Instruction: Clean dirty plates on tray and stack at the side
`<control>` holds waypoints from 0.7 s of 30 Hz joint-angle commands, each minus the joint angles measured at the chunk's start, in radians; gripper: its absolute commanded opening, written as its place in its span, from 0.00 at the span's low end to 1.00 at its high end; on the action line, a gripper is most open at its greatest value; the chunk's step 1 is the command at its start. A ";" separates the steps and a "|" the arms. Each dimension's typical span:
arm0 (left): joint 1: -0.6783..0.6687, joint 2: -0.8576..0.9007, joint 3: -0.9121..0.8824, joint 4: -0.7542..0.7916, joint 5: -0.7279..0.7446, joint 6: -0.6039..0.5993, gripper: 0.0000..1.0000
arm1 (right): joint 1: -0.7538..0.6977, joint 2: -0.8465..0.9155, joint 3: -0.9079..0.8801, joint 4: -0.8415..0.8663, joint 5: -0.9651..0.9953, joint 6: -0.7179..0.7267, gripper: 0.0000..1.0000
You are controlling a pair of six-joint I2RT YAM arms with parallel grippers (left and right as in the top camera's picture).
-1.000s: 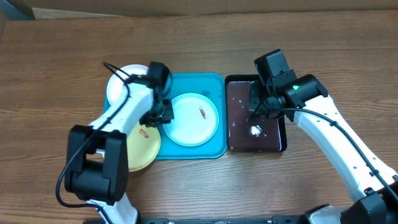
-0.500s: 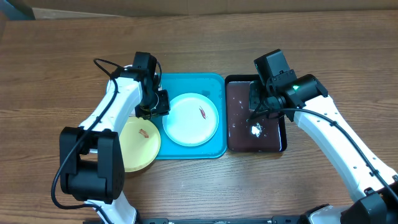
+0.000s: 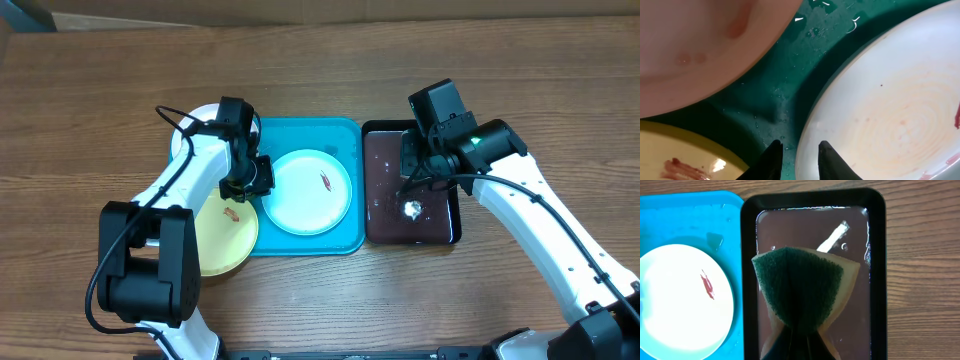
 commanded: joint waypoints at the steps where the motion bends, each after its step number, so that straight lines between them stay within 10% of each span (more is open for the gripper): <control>1: -0.013 0.013 -0.021 0.014 0.012 0.010 0.26 | -0.002 0.000 -0.005 0.008 0.010 -0.004 0.04; 21: -0.013 0.013 -0.023 0.019 0.012 -0.008 0.13 | -0.002 0.001 -0.043 0.044 0.010 -0.004 0.04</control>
